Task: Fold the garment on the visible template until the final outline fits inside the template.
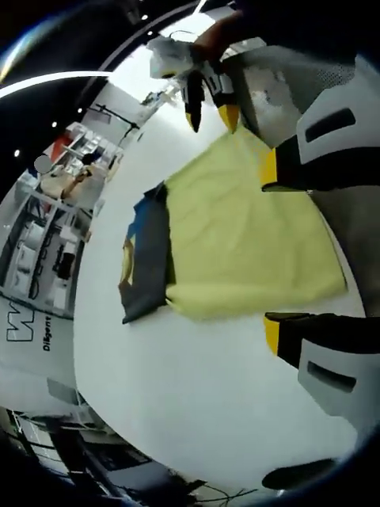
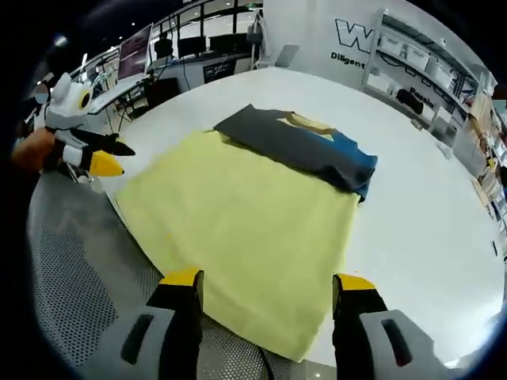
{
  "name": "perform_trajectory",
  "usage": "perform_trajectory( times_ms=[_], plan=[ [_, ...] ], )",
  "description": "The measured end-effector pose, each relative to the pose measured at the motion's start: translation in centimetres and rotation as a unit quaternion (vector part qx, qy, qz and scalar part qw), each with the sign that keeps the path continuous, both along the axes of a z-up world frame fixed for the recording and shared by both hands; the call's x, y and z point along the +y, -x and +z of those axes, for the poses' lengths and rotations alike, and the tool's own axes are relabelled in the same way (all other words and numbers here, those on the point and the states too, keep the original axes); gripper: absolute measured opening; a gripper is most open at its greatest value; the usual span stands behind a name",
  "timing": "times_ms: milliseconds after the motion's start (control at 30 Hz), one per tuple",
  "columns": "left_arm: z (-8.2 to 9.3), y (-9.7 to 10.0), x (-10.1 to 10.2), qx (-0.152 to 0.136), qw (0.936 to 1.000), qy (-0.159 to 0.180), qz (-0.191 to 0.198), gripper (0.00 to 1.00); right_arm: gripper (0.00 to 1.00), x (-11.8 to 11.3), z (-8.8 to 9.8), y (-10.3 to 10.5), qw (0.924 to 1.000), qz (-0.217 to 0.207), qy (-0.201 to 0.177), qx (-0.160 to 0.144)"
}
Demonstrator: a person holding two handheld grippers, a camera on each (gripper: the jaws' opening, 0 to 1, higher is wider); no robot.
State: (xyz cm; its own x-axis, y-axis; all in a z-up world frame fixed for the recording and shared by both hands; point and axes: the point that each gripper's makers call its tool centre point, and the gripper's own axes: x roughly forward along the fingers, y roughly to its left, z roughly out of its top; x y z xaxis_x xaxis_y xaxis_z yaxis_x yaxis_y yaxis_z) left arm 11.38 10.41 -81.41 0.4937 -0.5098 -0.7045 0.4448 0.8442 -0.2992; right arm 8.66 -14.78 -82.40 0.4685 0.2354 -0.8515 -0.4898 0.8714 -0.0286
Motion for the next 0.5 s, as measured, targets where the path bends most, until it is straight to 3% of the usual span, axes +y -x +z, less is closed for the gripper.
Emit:
perform_trajectory(
  times_ms=[33,167,200,367,400,500],
  plan=[
    [-0.5,0.2,0.3,0.004,0.9998,-0.019,-0.006,0.54,0.62,-0.1,-0.2,0.1,1.0000,0.001,0.002,0.004],
    [-1.3,0.8,0.4,0.027,0.9993,-0.022,-0.011,0.43,0.50,-0.6,-0.7,0.5,0.9996,0.002,0.011,0.025],
    [-1.4,0.8,0.5,0.030,0.9991,-0.027,-0.014,0.41,0.45,-1.0,-1.1,0.9,0.9989,0.002,0.012,0.044],
    [-2.1,1.0,1.1,0.031,0.9972,-0.063,-0.026,0.37,0.39,-2.6,-2.2,1.8,0.9964,-0.011,0.024,0.081],
    [-2.6,1.3,1.6,0.039,0.9947,-0.087,-0.038,0.37,0.38,-3.2,-2.3,1.8,0.9961,-0.019,0.025,0.083],
    [-3.5,2.1,1.9,0.060,0.9908,-0.108,-0.055,0.35,0.34,-4.5,-3.0,2.2,0.9933,-0.037,0.027,0.106]
  ],
)
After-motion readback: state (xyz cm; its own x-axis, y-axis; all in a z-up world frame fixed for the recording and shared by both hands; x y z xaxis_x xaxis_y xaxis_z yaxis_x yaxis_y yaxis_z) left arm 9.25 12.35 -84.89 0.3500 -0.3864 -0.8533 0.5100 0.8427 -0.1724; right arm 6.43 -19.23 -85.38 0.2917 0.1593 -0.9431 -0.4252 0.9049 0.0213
